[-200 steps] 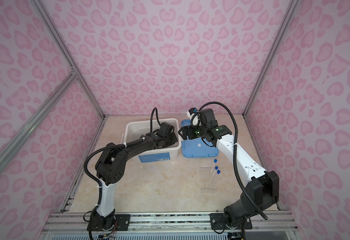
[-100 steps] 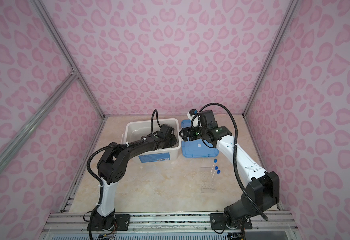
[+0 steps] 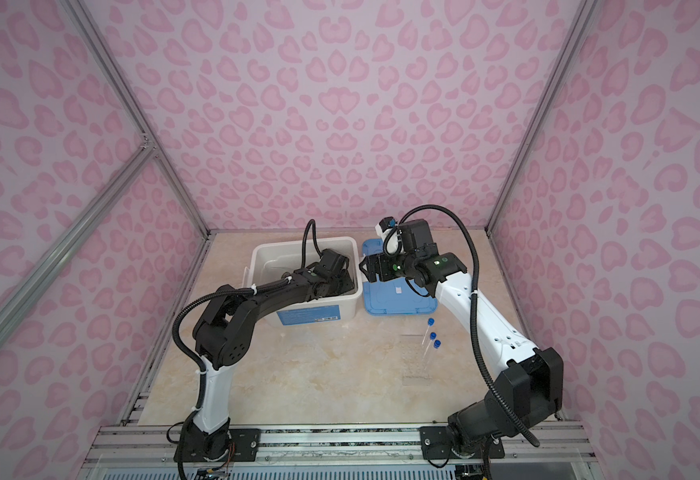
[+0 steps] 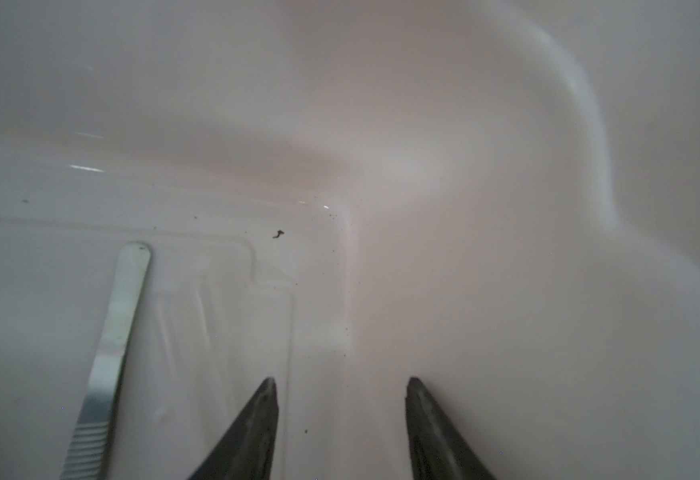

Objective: Organize the chemistry lab equipment
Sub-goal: 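Lower the held dropper into the bin and open the left gripper, then raise the left gripper out of the bin while right lowers to the blue lid edge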

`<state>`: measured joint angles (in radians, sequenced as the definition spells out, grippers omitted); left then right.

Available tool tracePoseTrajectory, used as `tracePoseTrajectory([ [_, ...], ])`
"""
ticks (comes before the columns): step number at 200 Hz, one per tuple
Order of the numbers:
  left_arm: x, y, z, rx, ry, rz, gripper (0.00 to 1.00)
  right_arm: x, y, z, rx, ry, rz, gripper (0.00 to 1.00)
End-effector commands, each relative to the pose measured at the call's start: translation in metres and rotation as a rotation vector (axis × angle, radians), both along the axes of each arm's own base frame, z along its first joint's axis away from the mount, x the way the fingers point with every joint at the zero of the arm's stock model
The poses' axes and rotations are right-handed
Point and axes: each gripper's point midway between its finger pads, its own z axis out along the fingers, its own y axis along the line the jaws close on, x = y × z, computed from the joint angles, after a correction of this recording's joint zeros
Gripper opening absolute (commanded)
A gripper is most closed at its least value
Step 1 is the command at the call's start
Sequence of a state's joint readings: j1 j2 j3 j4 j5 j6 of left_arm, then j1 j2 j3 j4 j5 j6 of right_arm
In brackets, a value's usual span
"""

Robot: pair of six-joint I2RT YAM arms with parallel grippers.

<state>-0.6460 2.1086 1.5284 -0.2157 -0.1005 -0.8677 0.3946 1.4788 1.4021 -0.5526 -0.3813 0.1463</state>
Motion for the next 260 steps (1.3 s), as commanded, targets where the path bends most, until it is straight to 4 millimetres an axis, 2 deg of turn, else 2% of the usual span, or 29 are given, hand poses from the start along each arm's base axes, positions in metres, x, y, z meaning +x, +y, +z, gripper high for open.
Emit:
tracePoseTrajectory([
  [1, 0.002, 0.005, 0.037, -0.013, -0.068, 0.007, 0.67, -0.002, -0.003, 0.0, -0.014, 0.002, -0.006, 0.93],
  [16, 0.002, 0.008, 0.047, -0.013, -0.086, 0.011, 0.8, -0.002, -0.003, 0.001, -0.015, 0.001, -0.008, 0.93],
  [32, 0.001, 0.011, 0.054, -0.008, -0.1, 0.018, 0.91, -0.003, -0.004, 0.002, -0.014, -0.002, -0.009, 0.93],
  [81, -0.007, 0.02, 0.084, -0.034, -0.152, 0.027, 0.95, -0.004, -0.006, 0.007, -0.016, -0.013, -0.016, 0.93],
  [101, -0.014, 0.029, 0.112, -0.05, -0.203, 0.035, 0.97, -0.004, -0.009, 0.012, -0.024, -0.024, -0.026, 0.93],
  [113, -0.02, 0.037, 0.135, -0.065, -0.246, 0.04, 1.0, -0.005, -0.013, 0.013, -0.031, -0.028, -0.037, 0.94],
  [141, -0.041, 0.053, 0.188, -0.089, -0.342, 0.024, 0.98, -0.001, -0.029, 0.015, -0.033, -0.024, -0.085, 0.98],
  [148, -0.046, 0.057, 0.204, -0.105, -0.371, 0.021, 0.98, 0.0, -0.035, 0.015, -0.032, -0.024, -0.102, 0.98],
  [153, -0.053, 0.062, 0.2, -0.093, -0.366, 0.012, 0.98, 0.001, -0.039, 0.014, -0.033, -0.023, -0.112, 0.98],
  [183, -0.083, 0.075, 0.234, -0.134, -0.415, -0.045, 0.98, 0.012, -0.068, 0.001, -0.073, -0.008, -0.195, 0.98],
  [203, -0.105, 0.079, 0.25, -0.185, -0.434, -0.095, 0.98, 0.021, -0.098, -0.013, -0.087, 0.03, -0.285, 0.98],
  [228, -0.135, 0.077, 0.261, -0.249, -0.445, -0.201, 0.98, 0.033, -0.137, -0.036, -0.12, 0.078, -0.394, 0.95],
  [260, -0.165, 0.079, 0.257, -0.311, -0.413, -0.266, 0.98, 0.041, -0.187, -0.085, -0.224, 0.197, -0.517, 0.89],
])
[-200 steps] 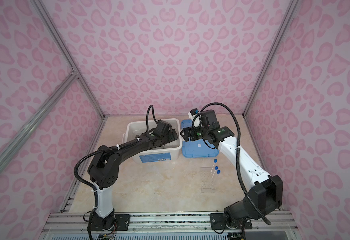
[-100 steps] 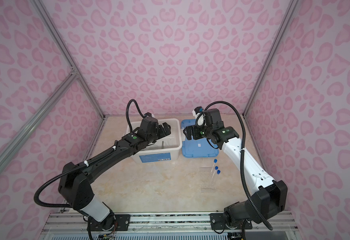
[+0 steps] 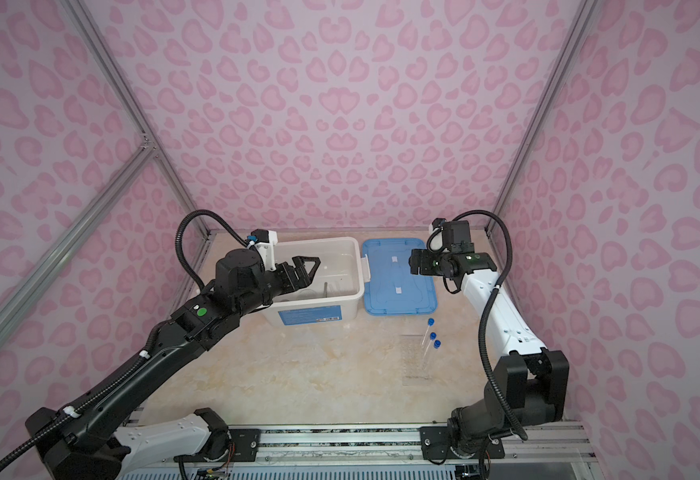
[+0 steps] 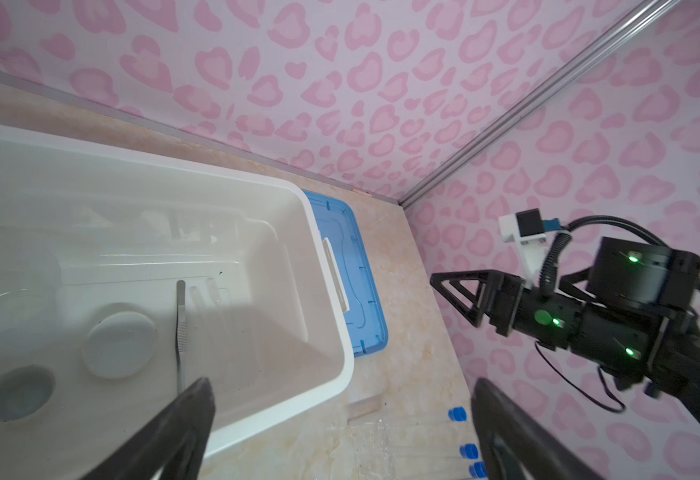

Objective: Organize the chemistry lab equipment
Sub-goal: 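Raise the left gripper out of the bin while right lowers to the blue lid edge, then close the right gripper on the blue lid edge and lift it upright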

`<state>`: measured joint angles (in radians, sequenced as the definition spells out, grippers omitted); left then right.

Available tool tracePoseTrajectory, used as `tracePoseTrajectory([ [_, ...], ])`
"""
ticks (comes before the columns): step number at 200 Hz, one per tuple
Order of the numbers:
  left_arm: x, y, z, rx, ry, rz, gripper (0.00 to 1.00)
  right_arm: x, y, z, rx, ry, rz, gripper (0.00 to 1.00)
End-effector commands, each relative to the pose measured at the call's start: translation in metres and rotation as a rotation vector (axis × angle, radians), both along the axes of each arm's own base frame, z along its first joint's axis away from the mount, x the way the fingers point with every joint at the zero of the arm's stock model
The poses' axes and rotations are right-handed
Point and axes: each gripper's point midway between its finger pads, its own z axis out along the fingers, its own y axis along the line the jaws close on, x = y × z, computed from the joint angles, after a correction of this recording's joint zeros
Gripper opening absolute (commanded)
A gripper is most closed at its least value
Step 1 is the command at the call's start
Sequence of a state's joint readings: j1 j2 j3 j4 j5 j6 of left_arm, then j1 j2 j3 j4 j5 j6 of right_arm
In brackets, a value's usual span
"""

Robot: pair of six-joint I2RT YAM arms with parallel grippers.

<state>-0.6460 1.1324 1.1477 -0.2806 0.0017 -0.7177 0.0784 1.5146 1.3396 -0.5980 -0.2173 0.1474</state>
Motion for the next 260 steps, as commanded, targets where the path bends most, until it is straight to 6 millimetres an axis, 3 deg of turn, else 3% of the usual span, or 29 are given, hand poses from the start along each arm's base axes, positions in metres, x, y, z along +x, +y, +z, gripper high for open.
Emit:
tracePoseTrajectory([
  [1, -0.023, -0.007, -0.007, -0.024, 0.031, -0.11, 0.98, 0.001, -0.033, -0.034, -0.064, 0.098, -0.089, 0.88],
  [51, -0.048, -0.01, -0.022, -0.054, 0.057, -0.203, 0.97, 0.01, -0.066, -0.1, -0.07, 0.279, -0.143, 0.71],
  [105, -0.058, -0.015, -0.041, -0.092, 0.081, -0.252, 0.98, 0.031, -0.069, -0.152, -0.05, 0.368, -0.118, 0.56],
  [147, -0.058, -0.014, -0.05, -0.072, 0.088, -0.249, 0.98, 0.04, -0.063, -0.175, -0.046, 0.398, -0.086, 0.51],
  [151, -0.058, -0.014, -0.052, -0.067, 0.091, -0.247, 0.98, 0.049, -0.064, -0.168, -0.054, 0.376, -0.086, 0.5],
  [182, -0.055, -0.011, -0.057, -0.048, 0.089, -0.226, 0.98, 0.054, -0.068, -0.176, -0.082, 0.399, -0.086, 0.45],
  [260, -0.052, -0.008, -0.059, -0.028, 0.103, -0.206, 0.97, 0.047, -0.055, -0.203, -0.141, 0.47, -0.023, 0.24],
])
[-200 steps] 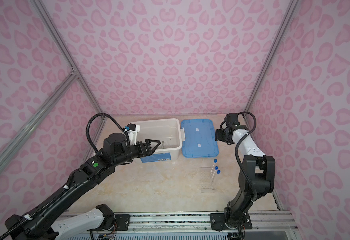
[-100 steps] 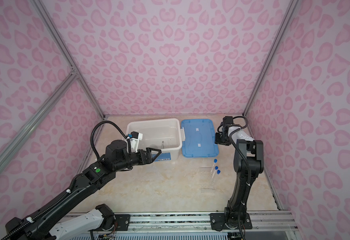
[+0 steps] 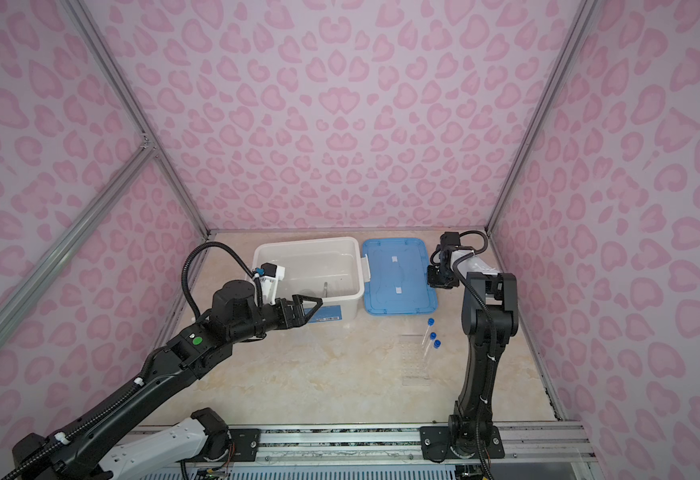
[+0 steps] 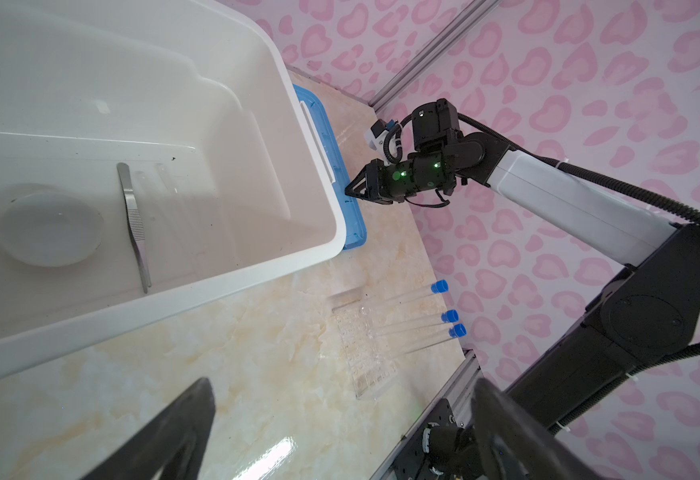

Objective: Organize the chemistry lab equipment
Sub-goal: 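Close the right gripper on the blue lid edge and lift it upright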

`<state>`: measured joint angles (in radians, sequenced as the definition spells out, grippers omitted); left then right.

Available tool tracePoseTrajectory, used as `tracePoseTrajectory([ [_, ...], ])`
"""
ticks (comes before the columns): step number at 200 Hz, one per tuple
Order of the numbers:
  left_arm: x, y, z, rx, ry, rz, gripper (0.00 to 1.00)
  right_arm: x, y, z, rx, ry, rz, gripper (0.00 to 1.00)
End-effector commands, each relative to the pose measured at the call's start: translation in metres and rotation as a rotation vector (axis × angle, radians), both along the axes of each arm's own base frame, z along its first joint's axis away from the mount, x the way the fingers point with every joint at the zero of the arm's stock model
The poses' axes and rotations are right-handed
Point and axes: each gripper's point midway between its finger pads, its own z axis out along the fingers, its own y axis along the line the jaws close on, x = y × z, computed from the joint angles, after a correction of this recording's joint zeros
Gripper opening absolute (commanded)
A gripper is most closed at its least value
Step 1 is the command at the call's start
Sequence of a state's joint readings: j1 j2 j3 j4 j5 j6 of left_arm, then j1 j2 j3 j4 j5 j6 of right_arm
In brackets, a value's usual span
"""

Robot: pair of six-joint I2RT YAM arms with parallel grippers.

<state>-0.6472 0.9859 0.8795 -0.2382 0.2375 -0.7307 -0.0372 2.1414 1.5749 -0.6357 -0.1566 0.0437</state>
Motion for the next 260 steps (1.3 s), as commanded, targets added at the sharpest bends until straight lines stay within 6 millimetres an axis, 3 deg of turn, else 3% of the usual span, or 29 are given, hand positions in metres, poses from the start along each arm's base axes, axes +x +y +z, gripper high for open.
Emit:
tracePoseTrajectory([
  [1, 0.004, 0.001, 0.005, 0.004, -0.021, 0.01, 0.97, -0.011, 0.007, -0.013, -0.022, 0.057, 0.033, 0.24],
  [28, 0.004, 0.001, 0.01, -0.001, -0.026, 0.011, 0.97, -0.012, 0.006, -0.008, -0.024, 0.057, 0.019, 0.06],
  [62, 0.005, 0.005, 0.008, 0.021, -0.018, 0.032, 0.97, -0.009, -0.005, 0.022, -0.021, 0.0, -0.032, 0.01],
  [135, 0.014, 0.01, 0.023, 0.006, -0.055, 0.084, 0.97, -0.018, -0.019, 0.119, -0.037, -0.189, -0.104, 0.0],
  [177, 0.017, -0.002, 0.029, -0.017, -0.076, 0.037, 0.97, -0.031, -0.023, 0.166, -0.01, -0.284, -0.14, 0.0],
  [260, 0.028, -0.007, 0.067, -0.044, -0.185, 0.031, 0.97, -0.09, -0.027, 0.297, -0.002, -0.588, -0.223, 0.0],
])
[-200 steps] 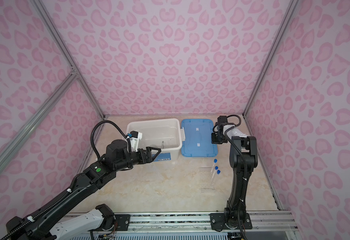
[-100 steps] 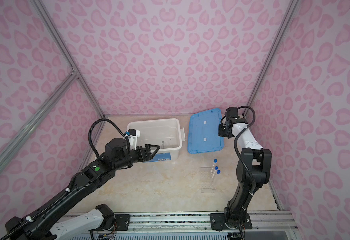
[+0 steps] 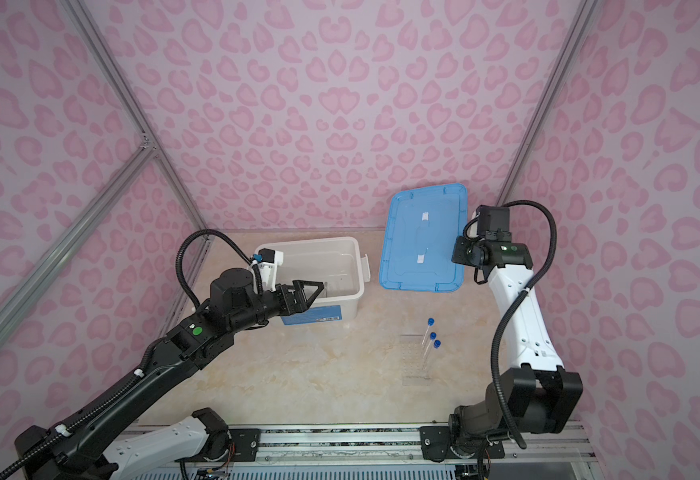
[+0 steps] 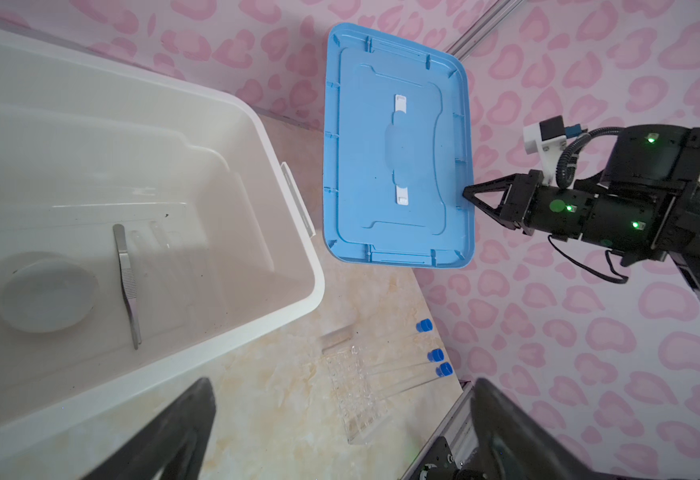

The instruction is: Organize the chemistry lab equipment

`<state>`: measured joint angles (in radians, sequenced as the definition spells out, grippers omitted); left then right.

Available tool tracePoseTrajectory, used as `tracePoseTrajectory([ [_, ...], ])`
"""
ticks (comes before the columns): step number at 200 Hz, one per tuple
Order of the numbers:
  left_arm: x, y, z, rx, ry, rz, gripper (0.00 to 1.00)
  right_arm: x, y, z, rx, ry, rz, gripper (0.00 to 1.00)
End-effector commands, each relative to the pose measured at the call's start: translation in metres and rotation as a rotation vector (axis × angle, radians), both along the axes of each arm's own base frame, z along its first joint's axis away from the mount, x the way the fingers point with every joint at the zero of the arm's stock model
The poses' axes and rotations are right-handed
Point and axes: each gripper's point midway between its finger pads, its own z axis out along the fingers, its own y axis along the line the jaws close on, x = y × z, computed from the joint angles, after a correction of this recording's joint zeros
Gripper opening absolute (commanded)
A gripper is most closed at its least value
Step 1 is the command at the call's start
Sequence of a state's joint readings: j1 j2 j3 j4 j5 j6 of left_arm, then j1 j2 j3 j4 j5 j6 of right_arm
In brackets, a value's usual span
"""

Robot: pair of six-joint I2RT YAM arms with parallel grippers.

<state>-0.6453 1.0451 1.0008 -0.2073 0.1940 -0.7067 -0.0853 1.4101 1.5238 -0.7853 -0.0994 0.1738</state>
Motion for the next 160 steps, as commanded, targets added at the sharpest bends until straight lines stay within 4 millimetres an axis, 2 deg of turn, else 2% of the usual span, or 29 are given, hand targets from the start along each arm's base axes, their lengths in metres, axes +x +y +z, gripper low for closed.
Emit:
tracePoseTrajectory([
  [1, 0.007, -0.001, 0.024, -0.014, -0.085, -0.002, 0.96, -0.011, -0.001, 0.023, 0.012, -0.065, -0.03, 0.0],
  [23, 0.003, -0.014, 0.042, -0.046, -0.15, -0.084, 0.98, -0.027, 0.012, 0.047, 0.051, -0.126, 0.019, 0.0],
  [43, -0.005, -0.031, 0.06, -0.069, -0.228, -0.209, 0.99, -0.042, 0.035, 0.073, 0.141, -0.202, 0.102, 0.0],
  [58, -0.006, -0.037, 0.07, -0.085, -0.267, -0.241, 0.99, -0.054, 0.054, 0.09, 0.194, -0.252, 0.169, 0.0],
  [95, 0.012, -0.044, 0.065, -0.095, -0.239, -0.212, 0.99, -0.075, 0.108, 0.111, 0.312, -0.32, 0.343, 0.0],
  [99, 0.014, -0.044, 0.064, -0.099, -0.234, -0.209, 0.98, -0.075, 0.113, 0.099, 0.318, -0.291, 0.351, 0.0],
  [111, 0.015, -0.046, 0.065, -0.114, -0.233, -0.209, 1.0, -0.078, 0.125, 0.094, 0.325, -0.287, 0.375, 0.0],
  [139, 0.012, -0.044, 0.075, -0.143, -0.248, -0.209, 0.93, -0.08, 0.147, 0.081, 0.35, -0.27, 0.431, 0.0],
  [160, 0.009, -0.039, 0.078, -0.137, -0.259, -0.199, 0.79, -0.08, 0.157, 0.073, 0.343, -0.262, 0.452, 0.0],
])
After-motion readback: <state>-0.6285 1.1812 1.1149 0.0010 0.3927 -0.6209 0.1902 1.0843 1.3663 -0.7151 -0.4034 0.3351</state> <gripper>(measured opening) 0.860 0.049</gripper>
